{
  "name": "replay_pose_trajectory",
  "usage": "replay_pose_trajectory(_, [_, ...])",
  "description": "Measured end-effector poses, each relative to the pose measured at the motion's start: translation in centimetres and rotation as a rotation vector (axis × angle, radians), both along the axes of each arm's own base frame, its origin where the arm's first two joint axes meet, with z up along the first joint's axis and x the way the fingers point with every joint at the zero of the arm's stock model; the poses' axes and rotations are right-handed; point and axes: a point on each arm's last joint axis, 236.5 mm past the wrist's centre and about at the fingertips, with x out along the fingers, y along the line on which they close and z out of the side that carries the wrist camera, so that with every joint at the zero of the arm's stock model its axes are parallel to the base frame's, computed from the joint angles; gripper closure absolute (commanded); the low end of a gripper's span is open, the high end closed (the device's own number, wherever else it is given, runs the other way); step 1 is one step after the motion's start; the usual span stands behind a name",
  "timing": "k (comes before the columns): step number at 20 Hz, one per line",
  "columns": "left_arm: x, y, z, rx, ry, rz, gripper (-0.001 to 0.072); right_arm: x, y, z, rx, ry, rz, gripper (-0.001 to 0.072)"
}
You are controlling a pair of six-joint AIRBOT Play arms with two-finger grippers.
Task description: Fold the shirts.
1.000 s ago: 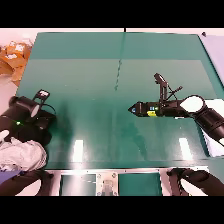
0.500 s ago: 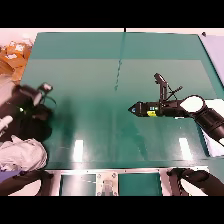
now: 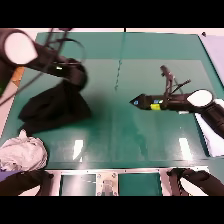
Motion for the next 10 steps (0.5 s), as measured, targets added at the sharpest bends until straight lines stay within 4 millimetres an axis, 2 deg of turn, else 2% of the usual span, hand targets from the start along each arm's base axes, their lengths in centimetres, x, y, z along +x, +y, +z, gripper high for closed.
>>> replay_pose_trajectory(1, [-0.8,-2.8,-0.6,-0.038,0.029,-0.056,0.0683,0.6,-0.7,1.0,0.003,-0.014,-0.008,0.0334])
replay_pose_trajectory(2, [-1.6,-5.8,-1.5,-0.078,0.064,-0.116,0.0682,1.1,-1.4,2.0,0.006,-0.029,-0.015,0.0312])
replay_pose_trajectory(4, [-3.6,-11.5,-4.1,-0.159,0.16,-0.232,0.0681,2.1,-3.0,3.8,0.013,-0.052,-0.037,0.0441])
replay_pose_trajectory(5, [-4.8,-14.5,-5.5,-0.213,0.224,-0.291,0.0579,2.5,-3.9,4.6,0.013,-0.062,-0.051,0.0434])
replay_pose_trajectory(6, [-5.9,-16.8,-6.7,-0.267,0.289,-0.335,0.018,2.9,-4.6,5.1,0.013,-0.067,-0.064,0.0363])
replay_pose_trajectory(7, [-7.1,-18.9,-7.4,-0.329,0.352,-0.367,0.0047,3.2,-5.4,5.4,0.012,-0.071,-0.079,0.0302])
replay_pose_trajectory(8, [-7.5,-20.0,-7.7,-0.379,0.398,-0.377,0.0045,3.4,-6.2,5.7,0.01,-0.074,-0.095,0.0271])
replay_pose_trajectory(10, [-6.6,-19.6,-7.8,-0.433,0.453,-0.359,0.0045,3.7,-7.8,5.6,-0.009,-0.069,-0.119,0.0238])
